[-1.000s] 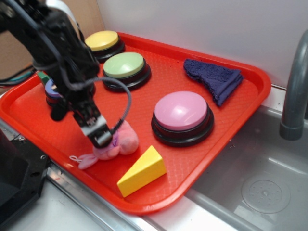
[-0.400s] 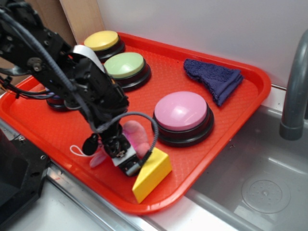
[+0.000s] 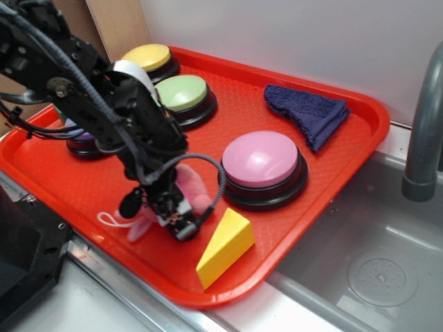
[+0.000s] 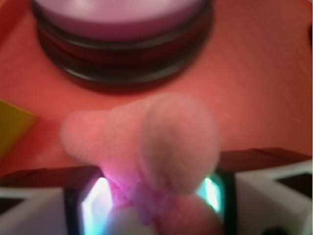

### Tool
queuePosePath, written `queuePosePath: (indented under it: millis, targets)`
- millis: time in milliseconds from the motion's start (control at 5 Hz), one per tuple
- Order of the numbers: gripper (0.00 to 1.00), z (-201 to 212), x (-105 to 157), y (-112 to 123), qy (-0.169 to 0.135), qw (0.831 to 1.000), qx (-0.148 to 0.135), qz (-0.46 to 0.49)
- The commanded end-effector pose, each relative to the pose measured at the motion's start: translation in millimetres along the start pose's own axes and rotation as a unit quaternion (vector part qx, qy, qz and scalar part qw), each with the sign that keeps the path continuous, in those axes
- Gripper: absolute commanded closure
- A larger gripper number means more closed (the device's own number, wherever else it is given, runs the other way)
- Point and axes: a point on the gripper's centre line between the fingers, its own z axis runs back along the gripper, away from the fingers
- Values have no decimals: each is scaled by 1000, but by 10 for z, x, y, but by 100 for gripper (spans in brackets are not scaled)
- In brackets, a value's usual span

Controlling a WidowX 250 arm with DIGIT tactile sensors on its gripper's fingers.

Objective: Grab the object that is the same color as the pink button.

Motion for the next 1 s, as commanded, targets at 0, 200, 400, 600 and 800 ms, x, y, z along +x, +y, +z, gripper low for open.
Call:
queuePosePath:
  millis: [0, 200, 400, 600, 800]
  targets:
    - [100, 631, 221, 417, 6, 998, 25, -55]
    - [100, 1049, 317, 712, 20, 997, 28, -73]
    - [100, 1334, 353, 943, 9, 999, 31, -25]
    - [100, 1546, 378, 1127, -6, 999, 20, 44]
    - [100, 1577, 364, 1207, 12, 996, 24, 85]
